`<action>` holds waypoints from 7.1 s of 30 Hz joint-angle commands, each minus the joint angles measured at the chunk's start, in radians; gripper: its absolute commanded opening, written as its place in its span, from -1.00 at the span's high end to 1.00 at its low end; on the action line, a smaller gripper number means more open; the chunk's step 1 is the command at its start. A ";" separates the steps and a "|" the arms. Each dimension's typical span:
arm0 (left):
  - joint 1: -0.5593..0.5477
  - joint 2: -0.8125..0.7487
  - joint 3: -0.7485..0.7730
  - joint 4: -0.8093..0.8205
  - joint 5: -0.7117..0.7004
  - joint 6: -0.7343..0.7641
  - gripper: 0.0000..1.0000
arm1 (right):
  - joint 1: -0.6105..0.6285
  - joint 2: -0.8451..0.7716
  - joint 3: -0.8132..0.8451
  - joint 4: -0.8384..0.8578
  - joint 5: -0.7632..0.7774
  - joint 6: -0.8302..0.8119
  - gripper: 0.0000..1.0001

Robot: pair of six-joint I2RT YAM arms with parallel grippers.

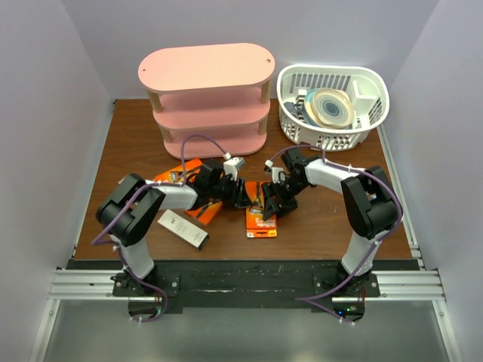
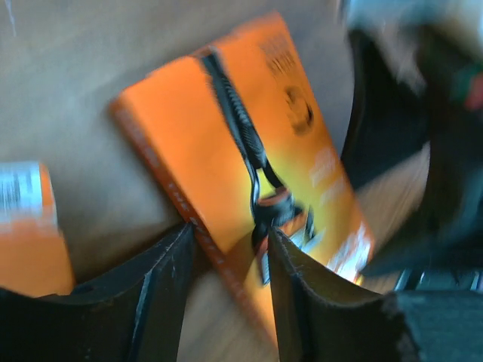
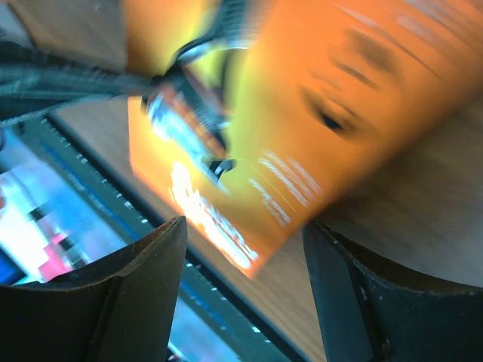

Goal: Place and organize the shaving razors onto the shelf

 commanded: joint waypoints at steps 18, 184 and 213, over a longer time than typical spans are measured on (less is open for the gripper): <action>0.049 -0.276 -0.266 -0.022 0.009 -0.188 -0.33 | -0.086 0.146 0.088 0.088 0.003 0.088 -0.22; 0.339 0.325 0.226 0.499 -0.250 -0.595 0.96 | -0.006 0.100 0.205 0.695 0.471 0.439 -0.07; 0.351 0.265 0.144 0.537 -0.154 -0.466 0.50 | -0.127 0.290 0.320 0.919 0.261 0.514 -0.21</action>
